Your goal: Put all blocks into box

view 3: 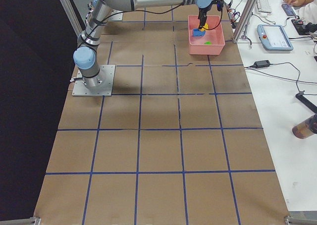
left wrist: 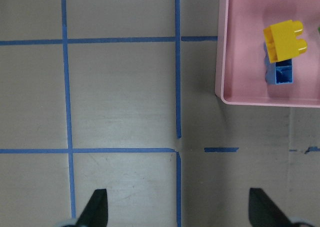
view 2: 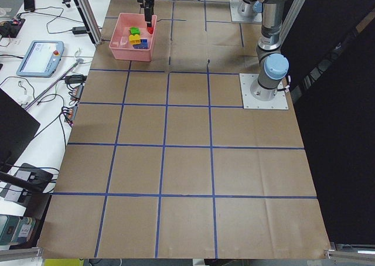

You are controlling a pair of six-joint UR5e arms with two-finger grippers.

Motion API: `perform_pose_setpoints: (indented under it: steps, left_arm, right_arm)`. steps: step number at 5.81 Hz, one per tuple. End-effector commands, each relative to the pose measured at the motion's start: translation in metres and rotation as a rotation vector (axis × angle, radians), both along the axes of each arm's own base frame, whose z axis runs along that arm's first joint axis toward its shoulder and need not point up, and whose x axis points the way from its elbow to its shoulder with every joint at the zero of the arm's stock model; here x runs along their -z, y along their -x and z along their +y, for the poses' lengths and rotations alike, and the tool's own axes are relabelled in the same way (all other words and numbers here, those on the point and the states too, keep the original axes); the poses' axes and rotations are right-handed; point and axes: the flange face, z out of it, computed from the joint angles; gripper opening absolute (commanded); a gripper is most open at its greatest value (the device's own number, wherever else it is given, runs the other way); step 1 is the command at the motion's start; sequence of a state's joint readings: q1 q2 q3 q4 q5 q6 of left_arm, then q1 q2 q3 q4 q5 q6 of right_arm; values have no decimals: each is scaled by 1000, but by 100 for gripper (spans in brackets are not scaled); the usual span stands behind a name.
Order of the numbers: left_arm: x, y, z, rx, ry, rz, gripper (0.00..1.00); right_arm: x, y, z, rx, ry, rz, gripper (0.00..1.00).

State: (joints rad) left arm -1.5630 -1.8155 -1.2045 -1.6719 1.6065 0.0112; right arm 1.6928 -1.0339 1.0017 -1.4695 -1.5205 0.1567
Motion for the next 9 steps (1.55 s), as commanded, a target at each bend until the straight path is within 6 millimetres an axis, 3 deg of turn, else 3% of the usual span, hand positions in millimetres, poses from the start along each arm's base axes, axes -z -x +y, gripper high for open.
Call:
perform_pose_setpoints:
  steps: [1,2,3,4,6,9]
  left_arm:
    - [4,0,5,-11,-54,-5,100]
    - [-1,4,22,-6,-92,-1,100]
    - [0,5,46,9,-115,-1,100]
    - [12,6,74,6,-135,-3,100]
    - [9,1,96,-5,-128,-4,100]
    - [6,-1,91,-5,-96,-5,100]
  right_arm:
    - [-63,87,56,-71,-28,-11,99]
    - [-75,95,102,-56,-37,-9,99]
    - [-71,93,146,-43,-50,-11,99]
    - [-52,92,187,-28,-32,-13,99]
    - [-46,92,191,-25,-2,-6,100]
    - [-46,92,190,-27,-2,-6,100]
